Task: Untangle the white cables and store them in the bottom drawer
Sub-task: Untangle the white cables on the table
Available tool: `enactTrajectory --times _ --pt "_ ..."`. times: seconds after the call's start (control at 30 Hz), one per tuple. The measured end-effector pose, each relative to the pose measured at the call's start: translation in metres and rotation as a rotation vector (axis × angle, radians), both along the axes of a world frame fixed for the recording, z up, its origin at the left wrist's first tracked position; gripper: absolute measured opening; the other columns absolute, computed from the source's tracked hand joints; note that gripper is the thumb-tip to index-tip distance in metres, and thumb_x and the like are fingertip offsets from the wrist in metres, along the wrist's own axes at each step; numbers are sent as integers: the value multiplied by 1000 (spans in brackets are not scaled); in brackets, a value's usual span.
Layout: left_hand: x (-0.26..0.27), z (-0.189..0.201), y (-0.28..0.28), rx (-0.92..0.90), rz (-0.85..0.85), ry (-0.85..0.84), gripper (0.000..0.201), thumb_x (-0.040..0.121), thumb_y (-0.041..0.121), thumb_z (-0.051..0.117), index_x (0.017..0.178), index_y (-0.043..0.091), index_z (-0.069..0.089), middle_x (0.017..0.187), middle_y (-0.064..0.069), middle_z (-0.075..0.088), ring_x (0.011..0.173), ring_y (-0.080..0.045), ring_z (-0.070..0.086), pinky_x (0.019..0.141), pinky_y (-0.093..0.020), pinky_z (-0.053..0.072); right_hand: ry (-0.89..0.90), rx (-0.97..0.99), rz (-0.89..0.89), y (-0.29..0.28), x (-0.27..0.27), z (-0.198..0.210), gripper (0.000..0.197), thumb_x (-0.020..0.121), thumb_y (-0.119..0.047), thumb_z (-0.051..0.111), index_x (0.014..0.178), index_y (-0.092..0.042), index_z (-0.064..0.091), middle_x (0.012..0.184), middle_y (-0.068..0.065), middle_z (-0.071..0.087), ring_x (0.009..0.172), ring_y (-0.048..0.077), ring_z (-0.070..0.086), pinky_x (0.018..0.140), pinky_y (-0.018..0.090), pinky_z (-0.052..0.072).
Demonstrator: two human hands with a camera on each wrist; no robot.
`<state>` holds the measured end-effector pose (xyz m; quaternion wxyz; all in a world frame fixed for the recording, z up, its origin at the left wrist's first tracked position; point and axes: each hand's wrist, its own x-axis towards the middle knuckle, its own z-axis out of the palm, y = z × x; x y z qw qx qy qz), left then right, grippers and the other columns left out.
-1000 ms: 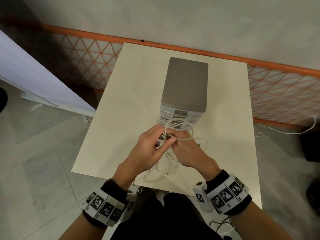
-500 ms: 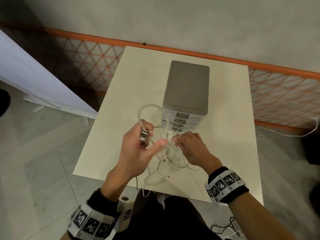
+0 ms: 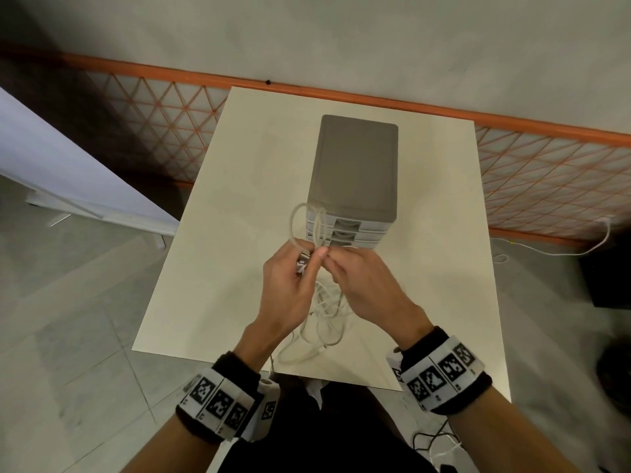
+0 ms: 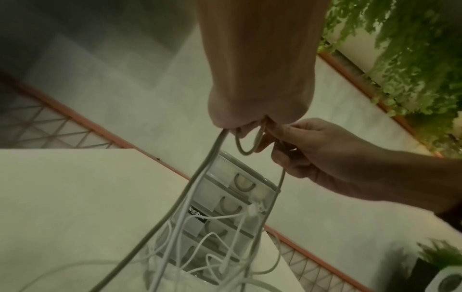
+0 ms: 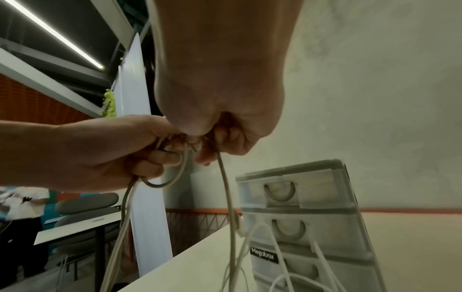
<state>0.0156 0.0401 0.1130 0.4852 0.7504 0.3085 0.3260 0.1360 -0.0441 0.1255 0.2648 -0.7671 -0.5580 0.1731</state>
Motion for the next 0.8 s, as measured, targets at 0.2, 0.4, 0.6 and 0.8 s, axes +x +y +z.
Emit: enactTrajectory --times 0.2,0.4,0.6,0.8 --pt "-14 30 9 -111 224 -184 30 104 16 47 77 2 52 60 -10 47 48 -16 35 45 -31 28 190 4 -30 -11 2 -35 23 104 -28 45 85 -18 53 76 -5 56 69 19 54 66 40 47" --pt "-38 57 24 -233 300 -379 25 101 24 43 78 26 50 56 15 42 47 -4 30 44 -21 25 202 -83 -68 -15 13 -72 25 104 -24 45 86 -12 56 79 0 61 72 22 55 70 45 48" --pt "-25 26 13 28 -13 48 20 100 15 45 97 9 63 98 -5 57 77 -12 56 59 -18 43 147 -34 -20 0 8 -56 24 102 -17 51 85 -8 66 84 2 67 73 10 59 69 20 45" --pt "-4 1 -7 -202 -174 -26 20 104 18 45 111 24 63 104 0 66 55 -17 51 49 -23 39 41 4 -13 1 5 -48 23 99 -21 45 101 -16 67 93 3 71 81 22 67 67 37 55"
